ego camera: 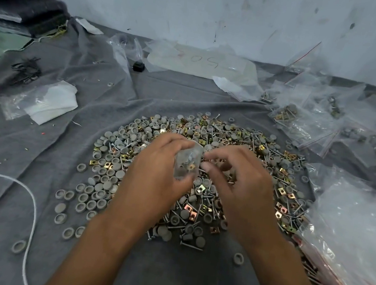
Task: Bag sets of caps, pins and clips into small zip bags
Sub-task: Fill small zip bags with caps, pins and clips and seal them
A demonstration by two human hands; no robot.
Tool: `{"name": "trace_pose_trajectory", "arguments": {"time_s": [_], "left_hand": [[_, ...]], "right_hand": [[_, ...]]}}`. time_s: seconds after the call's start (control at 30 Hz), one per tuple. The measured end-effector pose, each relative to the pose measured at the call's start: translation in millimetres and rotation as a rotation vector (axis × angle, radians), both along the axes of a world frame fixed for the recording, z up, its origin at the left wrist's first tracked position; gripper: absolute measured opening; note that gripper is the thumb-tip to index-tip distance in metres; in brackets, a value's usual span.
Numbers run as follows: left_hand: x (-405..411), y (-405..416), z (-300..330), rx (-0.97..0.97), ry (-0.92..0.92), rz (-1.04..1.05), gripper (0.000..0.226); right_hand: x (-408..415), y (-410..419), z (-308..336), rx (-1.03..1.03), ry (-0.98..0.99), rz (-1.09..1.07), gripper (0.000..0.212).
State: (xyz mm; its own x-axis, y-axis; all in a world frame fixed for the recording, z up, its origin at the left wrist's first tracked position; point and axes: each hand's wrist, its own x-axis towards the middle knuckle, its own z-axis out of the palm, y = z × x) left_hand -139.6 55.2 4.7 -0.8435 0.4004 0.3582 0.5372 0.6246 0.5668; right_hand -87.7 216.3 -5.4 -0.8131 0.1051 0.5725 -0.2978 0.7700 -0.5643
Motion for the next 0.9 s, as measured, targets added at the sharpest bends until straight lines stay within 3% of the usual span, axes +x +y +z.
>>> {"name": "trace_pose_trajectory", "arguments": {"time_s": [0.1, 0.17, 0.27, 0.4, 0.57, 0.77, 0.9], "left_hand": [[-2.7, -11.9, 10.5, 0.172, 0.046, 0.110, 0.052], [-4.0, -21.5, 18.3, 0.296, 0.148, 0.180, 0.051], [-2.3, -23.9, 17.4, 0.208, 0.144, 0.193, 0.052], [-3.2, -8.2, 2.3, -0.005, 0.066, 0.127, 0.052], [-8.0, -3.5, -3.6, 0.009, 0.045, 0.079, 0.053], [-8.0, -4.7, -5.7, 0.025, 0.050, 0.078, 0.051], [-7.3, -3.5, -5.8, 0.019, 0.043, 0.079, 0.053]], "right_hand": [[1.1, 11.9, -0.2, -0.039, -0.165, -0.028, 0.003], [1.0, 16.7, -7.0, 0.061, -0.445, 0.015, 0.006], [2.3, 13.4, -16.6, 0.299, -0.758, 0.083, 0.015], [1.0, 8.0, -17.8, 0.414, -0.742, 0.094, 0.021], [2.5, 9.1, -14.7, 0.453, -0.754, 0.087, 0.008], [2.2, 9.1, -11.7, 0.202, -0.711, 0.060, 0.012], [7.0, -2.5, -12.4, 0.275, -0.700, 0.089, 0.013]]}}
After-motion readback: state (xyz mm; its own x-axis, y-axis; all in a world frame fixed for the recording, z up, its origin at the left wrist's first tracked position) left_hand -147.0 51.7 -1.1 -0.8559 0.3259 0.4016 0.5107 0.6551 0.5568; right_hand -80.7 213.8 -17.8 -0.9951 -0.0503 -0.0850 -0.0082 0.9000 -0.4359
